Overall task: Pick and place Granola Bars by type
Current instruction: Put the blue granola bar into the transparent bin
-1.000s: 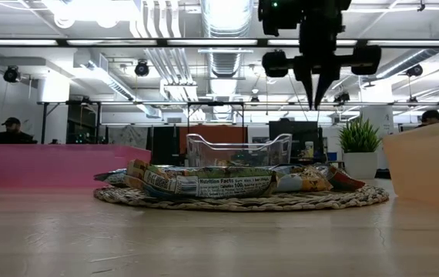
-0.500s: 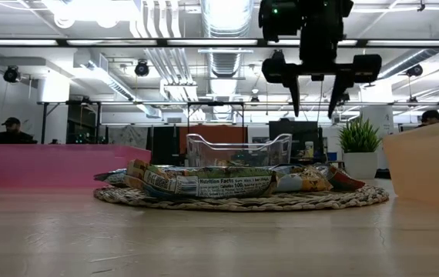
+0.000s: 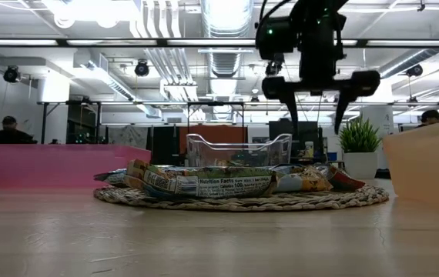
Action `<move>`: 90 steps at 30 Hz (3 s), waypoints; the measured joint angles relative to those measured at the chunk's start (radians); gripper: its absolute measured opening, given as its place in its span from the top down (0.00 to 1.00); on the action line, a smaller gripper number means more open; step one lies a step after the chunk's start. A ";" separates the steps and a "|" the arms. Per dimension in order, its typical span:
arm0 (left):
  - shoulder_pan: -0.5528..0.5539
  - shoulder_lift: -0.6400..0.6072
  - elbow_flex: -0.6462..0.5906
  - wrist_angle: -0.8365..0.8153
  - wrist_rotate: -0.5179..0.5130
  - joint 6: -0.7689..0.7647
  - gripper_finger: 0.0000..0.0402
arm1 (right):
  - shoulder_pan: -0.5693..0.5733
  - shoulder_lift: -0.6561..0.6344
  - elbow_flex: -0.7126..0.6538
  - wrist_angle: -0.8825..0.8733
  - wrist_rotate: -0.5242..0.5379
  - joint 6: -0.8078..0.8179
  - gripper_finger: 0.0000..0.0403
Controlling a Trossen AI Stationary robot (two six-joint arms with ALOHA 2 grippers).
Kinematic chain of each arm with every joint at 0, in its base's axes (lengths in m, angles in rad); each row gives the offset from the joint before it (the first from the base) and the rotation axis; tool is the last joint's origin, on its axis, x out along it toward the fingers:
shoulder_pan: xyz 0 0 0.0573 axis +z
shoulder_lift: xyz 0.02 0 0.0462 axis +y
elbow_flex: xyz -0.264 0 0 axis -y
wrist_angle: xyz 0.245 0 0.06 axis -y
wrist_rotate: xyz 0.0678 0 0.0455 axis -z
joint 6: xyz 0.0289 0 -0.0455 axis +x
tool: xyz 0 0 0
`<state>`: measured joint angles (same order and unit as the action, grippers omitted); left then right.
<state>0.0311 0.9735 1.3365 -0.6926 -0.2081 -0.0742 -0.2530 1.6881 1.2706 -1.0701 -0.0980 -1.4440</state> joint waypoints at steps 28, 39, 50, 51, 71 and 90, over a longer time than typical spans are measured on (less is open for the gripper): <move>0.000 0.000 0.000 0.000 0.000 -0.003 1.00 | -0.110 0.029 -0.170 0.210 0.038 -0.079 0.31; 0.000 0.000 0.000 0.000 0.000 0.014 1.00 | -0.110 0.028 -0.226 0.278 0.039 -0.127 0.33; 0.000 0.000 0.000 0.000 0.000 0.015 1.00 | -0.110 0.028 -0.263 0.352 0.038 -0.127 0.35; 0.000 0.000 0.000 0.000 0.000 0.015 1.00 | -0.110 0.028 -0.265 0.353 0.039 -0.127 0.35; 0.000 0.000 0.000 0.000 0.000 0.015 1.00 | -0.110 0.028 -0.271 0.357 0.039 -0.127 0.47; 0.000 0.000 0.000 0.000 0.000 0.015 1.00 | -0.109 0.028 -0.271 0.359 0.041 -0.127 0.73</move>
<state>0.0310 0.9733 1.3365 -0.6930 -0.2077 -0.0593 -0.3622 1.7164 0.9997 -0.7113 -0.0575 -1.5707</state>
